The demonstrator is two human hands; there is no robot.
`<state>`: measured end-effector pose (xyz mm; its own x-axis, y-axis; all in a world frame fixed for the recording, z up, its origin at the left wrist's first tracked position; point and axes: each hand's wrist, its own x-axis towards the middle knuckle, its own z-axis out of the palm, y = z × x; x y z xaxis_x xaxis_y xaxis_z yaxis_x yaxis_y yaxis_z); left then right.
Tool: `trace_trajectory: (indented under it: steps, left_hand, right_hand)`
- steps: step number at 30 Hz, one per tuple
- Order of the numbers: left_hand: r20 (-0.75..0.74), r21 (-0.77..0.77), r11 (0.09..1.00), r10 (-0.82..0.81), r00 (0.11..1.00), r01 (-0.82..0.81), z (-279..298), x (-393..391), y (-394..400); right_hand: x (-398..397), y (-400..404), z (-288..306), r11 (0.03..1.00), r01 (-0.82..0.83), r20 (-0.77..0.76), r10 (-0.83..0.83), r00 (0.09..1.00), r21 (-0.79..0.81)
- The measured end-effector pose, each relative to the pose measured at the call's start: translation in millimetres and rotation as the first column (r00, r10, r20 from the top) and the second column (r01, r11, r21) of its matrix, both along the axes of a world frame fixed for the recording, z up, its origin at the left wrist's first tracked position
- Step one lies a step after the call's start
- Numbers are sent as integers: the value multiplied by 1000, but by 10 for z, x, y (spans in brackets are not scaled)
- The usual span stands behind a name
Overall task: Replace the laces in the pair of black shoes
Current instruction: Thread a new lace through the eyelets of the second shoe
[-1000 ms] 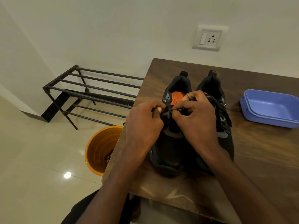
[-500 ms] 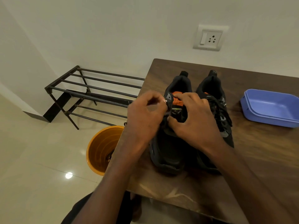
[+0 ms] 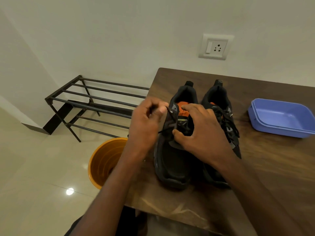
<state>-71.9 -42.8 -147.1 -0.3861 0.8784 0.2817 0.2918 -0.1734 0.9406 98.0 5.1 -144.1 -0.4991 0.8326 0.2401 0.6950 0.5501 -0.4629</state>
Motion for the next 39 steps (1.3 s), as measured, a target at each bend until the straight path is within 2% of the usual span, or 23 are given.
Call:
trace_trajectory:
  steps: [1, 2, 3, 4, 6, 7, 8, 10, 11, 12, 13, 14, 15, 16, 17, 18, 20, 21, 25, 27, 29, 34, 39]
  left_hand:
    - [288, 79, 997, -27, 957, 5, 74, -17, -14]
    - [483, 134, 991, -64, 873, -1, 103, -51, -27]
    - [536, 145, 989, -69, 842, -11, 106, -76, -31]
    - [446, 92, 996, -23, 895, -20, 86, -84, -28]
    - [-13, -75, 997, 28, 1000, -29, -37, -57, 1]
    - [-227, -143, 989, 14, 974, -47, -95, -35, 18]
    - [-347, -185, 981, -14, 938, -54, -120, -7, 26]
    - [-417, -201, 979, -47, 908, -42, -156, 20, 43]
    - [-389, -198, 979, -43, 920, -38, -143, 20, 42]
    - [-297, -174, 984, -24, 955, -29, -103, 23, 36]
    - [-106, -121, 993, 0, 994, -13, -48, 23, 30]
    - [177, -39, 999, -6, 984, 13, 12, -3, 19]
    - [434, 36, 999, -49, 899, 37, 67, -46, 7]
    - [565, 85, 995, -87, 821, 48, 77, -94, -2]
    - [562, 77, 996, -83, 823, 49, 68, -117, -7]
    - [459, 11, 999, -42, 887, 42, 41, -117, -3]
    - [74, -142, 990, -2, 997, 12, -63, -75, 17]
    - [-60, -176, 984, -25, 998, 14, -98, -43, 27]
    - [-346, -158, 986, -97, 933, 44, -156, -28, 50]
    - [-431, -148, 989, -84, 898, 22, -162, -72, 51]
    - [-472, -166, 986, -78, 878, -1, -161, -94, 40]
    - [-529, -245, 968, -86, 844, -55, -191, -175, 37]
    - [-559, -336, 936, -107, 822, -107, -147, -152, 11]
  right_hand:
    - [2, 2, 4, 1000, -2, 0, 2, 1000, -6]
    - [2, -3, 5, 1000, -4, -1, 4, 1000, -14]
    - [3, -2, 5, 1000, -4, -3, 4, 1000, -18]
    - [3, -3, 6, 1000, -3, -5, 3, 1000, -19]
    - [2, -9, 6, 1000, -2, -14, 1, 1000, -14]
    - [-1, -12, 1, 1000, -1, -21, 1, 1000, -9]
    - [-1, -15, 0, 1000, -1, -22, 1, 1000, -4]
    - [-2, -18, -1, 1000, 4, -15, -4, 1000, -1]
    - [2, -17, -3, 1000, 4, -13, -4, 1000, -8]
    - [9, -17, 0, 1000, 3, -12, -3, 1000, -17]
    - [14, -14, 4, 1000, 1, -10, -1, 1000, -24]
    - [20, -12, 12, 1000, -2, -7, 1, 1000, -29]
    - [20, -14, 18, 999, -3, -6, 3, 1000, -36]
    - [21, -15, 19, 999, -6, -6, 6, 1000, -41]
    - [21, -14, 18, 999, -8, -4, 8, 1000, -42]
    - [17, -14, 17, 999, -9, -1, 9, 1000, -40]
    - [10, -16, 17, 999, -7, 2, 7, 1000, -35]
    - [10, -20, 14, 999, -6, -2, 6, 1000, -35]
    - [11, -52, 18, 1000, 11, -52, -11, 999, -10]
    - [-15, -95, 50, 997, 11, -59, -6, 998, 77]
    - [-71, -174, 100, 986, -18, 17, 16, 1000, 164]
    - [-240, -330, 63, 998, -7, 232, -8, 973, 62]
    - [-262, -335, 92, 995, 13, 145, -27, 989, 96]
